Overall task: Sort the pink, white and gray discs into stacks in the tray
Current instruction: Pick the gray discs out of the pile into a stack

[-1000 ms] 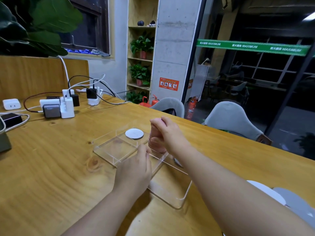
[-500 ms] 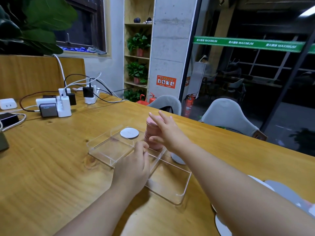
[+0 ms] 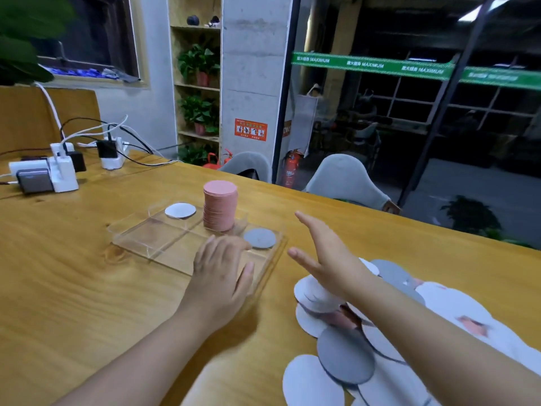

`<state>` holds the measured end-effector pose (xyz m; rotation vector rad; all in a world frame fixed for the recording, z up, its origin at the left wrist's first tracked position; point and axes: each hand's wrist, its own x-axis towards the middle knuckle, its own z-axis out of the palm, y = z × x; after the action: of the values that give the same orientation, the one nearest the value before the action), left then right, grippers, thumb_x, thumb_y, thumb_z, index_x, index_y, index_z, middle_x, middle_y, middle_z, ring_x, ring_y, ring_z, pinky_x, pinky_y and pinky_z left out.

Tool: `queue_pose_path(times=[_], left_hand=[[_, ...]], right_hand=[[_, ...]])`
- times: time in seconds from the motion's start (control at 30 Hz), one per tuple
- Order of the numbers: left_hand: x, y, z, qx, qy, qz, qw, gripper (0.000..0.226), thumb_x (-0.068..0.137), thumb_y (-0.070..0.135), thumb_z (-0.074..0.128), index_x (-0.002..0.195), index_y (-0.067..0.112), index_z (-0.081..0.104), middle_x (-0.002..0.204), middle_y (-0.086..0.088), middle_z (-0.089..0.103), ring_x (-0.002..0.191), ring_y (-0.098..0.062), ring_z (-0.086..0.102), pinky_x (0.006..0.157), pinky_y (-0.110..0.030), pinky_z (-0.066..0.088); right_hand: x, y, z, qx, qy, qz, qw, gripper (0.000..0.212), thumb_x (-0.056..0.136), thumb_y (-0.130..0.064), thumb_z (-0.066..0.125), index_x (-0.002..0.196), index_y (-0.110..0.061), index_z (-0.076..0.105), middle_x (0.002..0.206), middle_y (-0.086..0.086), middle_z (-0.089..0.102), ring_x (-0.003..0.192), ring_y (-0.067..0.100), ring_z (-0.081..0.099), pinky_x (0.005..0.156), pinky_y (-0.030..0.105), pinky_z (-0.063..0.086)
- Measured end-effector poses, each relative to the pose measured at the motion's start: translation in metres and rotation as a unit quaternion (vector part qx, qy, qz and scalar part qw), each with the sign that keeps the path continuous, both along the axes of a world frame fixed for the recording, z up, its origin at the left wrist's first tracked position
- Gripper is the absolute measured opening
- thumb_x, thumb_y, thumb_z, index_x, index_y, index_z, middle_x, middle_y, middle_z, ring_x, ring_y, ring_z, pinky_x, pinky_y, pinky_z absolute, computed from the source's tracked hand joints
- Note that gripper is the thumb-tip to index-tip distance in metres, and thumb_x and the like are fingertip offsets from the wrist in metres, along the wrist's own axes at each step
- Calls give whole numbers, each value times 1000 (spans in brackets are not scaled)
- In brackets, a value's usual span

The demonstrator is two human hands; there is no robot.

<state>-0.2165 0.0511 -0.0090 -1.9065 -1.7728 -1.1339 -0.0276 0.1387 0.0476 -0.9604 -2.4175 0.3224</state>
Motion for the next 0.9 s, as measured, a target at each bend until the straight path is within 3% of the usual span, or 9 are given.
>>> queue_pose_path(times=[0.1,0.2,0.3,0.4,0.47,0.6,0.73,0.83,0.9], left_hand=[[19,-10,-2,-14,29,-52,998,27,89,31,38,110,17,49,106,-1,59,107,-18,46,108,-34,21],[40,-19,-4,-32,53,-79,995,26,89,33,38,110,20,46,106,0,60,106,-18,48,106,-38,25],[60,-24,-2,-75,58,-100,990,27,90,36,37,110,21,47,106,0,59,106,-15,43,101,-30,23],[89,-26,2,-133,30,-117,984,50,84,51,26,117,22,50,118,6,51,113,-8,33,93,-21,18],[109,-28,4,-186,13,-129,974,60,78,61,20,124,29,43,124,13,39,122,-5,23,95,-22,16],[144,-41,13,-302,7,-209,930,47,86,56,46,129,38,36,133,18,28,133,-2,7,106,-27,13],[173,-58,19,-357,42,-264,895,65,72,60,58,131,39,39,139,17,25,136,-1,0,109,-26,7],[191,-65,21,-380,75,-267,882,66,75,56,66,133,38,39,141,15,21,135,-1,-3,107,-24,4],[201,-67,22,-392,120,-256,875,71,75,59,64,137,36,35,142,11,20,136,-5,-2,108,-26,3]], right_hand=[[43,-23,-4,-25,9,-27,999,62,92,-41,48,146,-27,20,146,-6,33,130,11,35,104,21,28],[83,-42,-9,-47,4,-46,998,60,92,-40,48,145,-29,22,142,-9,36,130,5,32,95,11,23],[115,-62,-8,-43,-5,-71,997,57,92,-43,47,143,-33,24,135,-22,33,131,1,30,96,13,23],[145,-80,-9,-49,-24,-92,994,52,93,-39,48,140,-32,29,129,-24,33,129,0,30,92,10,22],[163,-94,-9,-67,-28,-102,992,49,93,-35,51,138,-31,32,126,-23,35,128,1,34,90,10,25],[191,-122,-12,-55,-76,-124,988,43,91,-38,53,132,-33,40,115,-22,38,116,1,42,77,7,27],[214,-143,-26,-25,-102,-94,990,52,79,-61,56,124,-37,48,115,-29,40,114,-4,30,94,6,24],[225,-153,-35,-3,-115,-78,990,75,65,-76,39,123,-31,55,114,-26,41,108,0,30,94,5,19],[233,-155,-38,8,-116,-82,990,76,65,-75,38,121,-27,59,115,-20,47,106,3,33,93,8,21]])
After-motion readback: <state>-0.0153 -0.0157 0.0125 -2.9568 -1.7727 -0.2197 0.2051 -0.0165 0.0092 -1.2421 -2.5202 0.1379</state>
